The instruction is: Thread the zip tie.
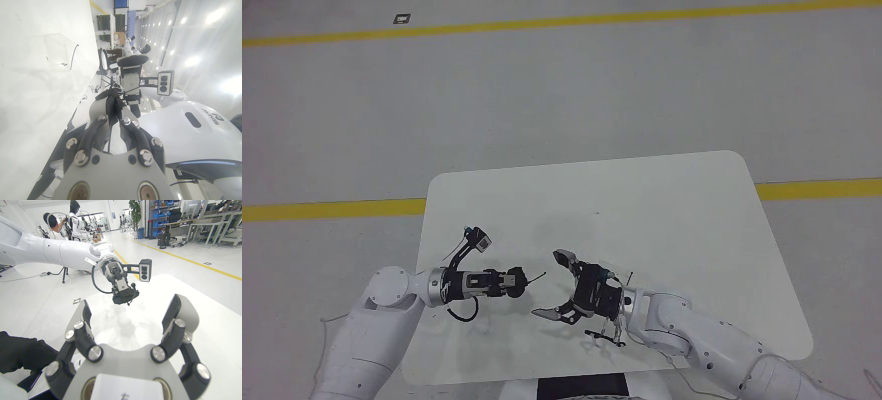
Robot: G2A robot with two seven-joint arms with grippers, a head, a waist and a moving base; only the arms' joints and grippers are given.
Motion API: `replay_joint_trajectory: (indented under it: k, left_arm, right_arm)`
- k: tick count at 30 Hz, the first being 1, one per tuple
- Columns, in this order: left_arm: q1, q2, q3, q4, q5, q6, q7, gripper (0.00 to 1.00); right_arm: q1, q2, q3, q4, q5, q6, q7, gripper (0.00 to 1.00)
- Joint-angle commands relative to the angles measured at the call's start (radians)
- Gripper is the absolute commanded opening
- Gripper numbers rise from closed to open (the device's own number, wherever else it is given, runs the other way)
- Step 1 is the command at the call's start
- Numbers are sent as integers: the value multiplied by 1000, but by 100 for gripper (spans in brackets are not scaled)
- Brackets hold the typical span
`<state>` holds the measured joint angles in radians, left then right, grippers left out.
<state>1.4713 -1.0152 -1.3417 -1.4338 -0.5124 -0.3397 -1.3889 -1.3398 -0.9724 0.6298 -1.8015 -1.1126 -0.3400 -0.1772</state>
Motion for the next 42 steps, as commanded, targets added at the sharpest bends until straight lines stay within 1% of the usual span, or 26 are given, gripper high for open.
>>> replay_joint_trajectory:
  k: [1,3,5,7,9,10,12,16,20,22,23,25,33,34,36,37,39,40,42]
  left_arm:
    - [3,0,1,4,2,2,47,0]
    - [9,1,-3,9,-34,0,43,0]
    - [16,4,-18,11,-70,0,28,0]
    - [28,5,-37,12,-134,0,-1,0]
    - [42,7,-38,-1,-193,0,-1,0]
    - [51,10,-34,-9,-245,0,-1,0]
    - [61,18,-23,-22,-309,0,-1,0]
    - [73,41,19,-50,-435,0,-1,0]
    - [68,71,63,-61,-540,0,-1,0]
    - [65,82,82,-64,-588,0,-1,0]
    - [60,90,89,-60,-599,0,-1,0]
    - [53,100,98,-57,-580,0,-1,0]
    - [53,100,98,-57,-580,0,-1,0]
    - [53,100,98,-57,-580,0,-1,0]
    - [53,100,98,-57,-580,0,-1,0]
    - [53,100,98,-57,-580,0,-1,0]
    - [53,100,98,-57,-580,0,-1,0]
    - [53,100,98,-57,-580,0,-1,0]
    - [53,100,98,-57,-580,0,-1,0]
  right_arm:
    - [0,0,0,0,0,0,0,100]
    - [0,0,0,0,0,0,0,100]
    - [0,0,0,0,0,0,0,100]
    - [0,0,0,0,0,0,0,100]
    - [0,0,0,0,0,0,0,100]
    - [0,0,0,0,0,0,0,100]
    - [0,0,0,0,0,0,0,100]
    - [0,0,0,0,0,0,0,100]
    - [0,0,0,0,0,0,0,100]
    - [0,0,0,0,0,0,0,100]
    - [0,0,0,0,0,0,0,100]
    - [0,0,0,0,0,0,0,100]
    - [0,0,0,0,0,0,0,100]
    - [-6,-1,-2,-4,18,0,-7,100]
    - [-16,-5,-4,-7,84,0,-23,100]
    - [-19,-6,-12,-11,148,0,-33,100]
    - [-14,-7,-30,-16,246,0,-40,100]
    - [-4,-7,-46,-22,317,0,-41,100]
    - [14,-5,-71,-21,421,0,-31,100]
